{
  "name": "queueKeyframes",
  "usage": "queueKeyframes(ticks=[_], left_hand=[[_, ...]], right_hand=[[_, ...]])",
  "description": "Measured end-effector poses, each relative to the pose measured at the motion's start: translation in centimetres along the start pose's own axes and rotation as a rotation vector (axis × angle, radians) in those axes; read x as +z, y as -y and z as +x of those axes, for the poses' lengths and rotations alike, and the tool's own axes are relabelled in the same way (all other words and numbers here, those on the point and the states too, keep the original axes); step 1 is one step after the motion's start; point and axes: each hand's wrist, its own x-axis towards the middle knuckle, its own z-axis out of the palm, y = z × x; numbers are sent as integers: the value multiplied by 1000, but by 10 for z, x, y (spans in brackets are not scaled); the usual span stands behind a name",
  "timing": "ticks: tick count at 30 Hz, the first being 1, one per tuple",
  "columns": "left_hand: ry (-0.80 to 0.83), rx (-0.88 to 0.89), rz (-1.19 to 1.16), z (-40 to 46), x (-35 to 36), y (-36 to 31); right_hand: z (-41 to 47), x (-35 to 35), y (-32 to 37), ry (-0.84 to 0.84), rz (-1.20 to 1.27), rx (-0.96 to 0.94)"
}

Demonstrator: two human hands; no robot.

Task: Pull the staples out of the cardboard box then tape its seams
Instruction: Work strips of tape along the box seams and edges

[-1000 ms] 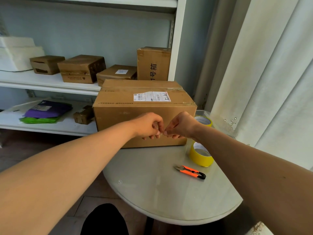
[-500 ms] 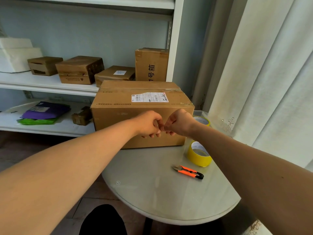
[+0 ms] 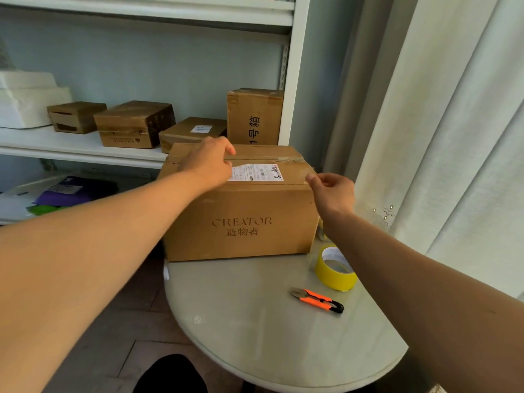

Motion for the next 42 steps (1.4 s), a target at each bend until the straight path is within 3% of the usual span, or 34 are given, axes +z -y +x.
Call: queueKeyframes(ticks=[4,7,10,12,14,17,18,21,27,31,33,37,42], left_hand=[[338,-33,422,-6,5,19],[318,47,526,-5,0,17],[254,147,392,2,-12,14],[294,201,266,5,-19,12],[398,212,132,6,-22,12],[696,121,-159,-1,-23,16],[783,103,-163,-3,-23,15],[929,201,131,0,-23,5],[768,228,243,12,-12,-7],[375,222,235,-3,22,-33],[325,168,60,-7,34,-40],[529,-70,-518,5,5,-43],[415,-198,-745,10,-6,-50]], right_hand=[[-4,21,0,23,-19,32],[-1,36,2,65,-15,98],[0,48,8,174,88,181],[-1,53,12,222,104,168],[0,57,11,247,124,135],[-1,57,4,292,151,125],[3,54,2,309,161,117],[13,42,7,371,172,57],[22,41,25,306,221,-27],[18,32,32,216,282,-51],[16,23,32,227,312,42],[12,7,30,281,287,114],[5,-6,27,328,198,100]])
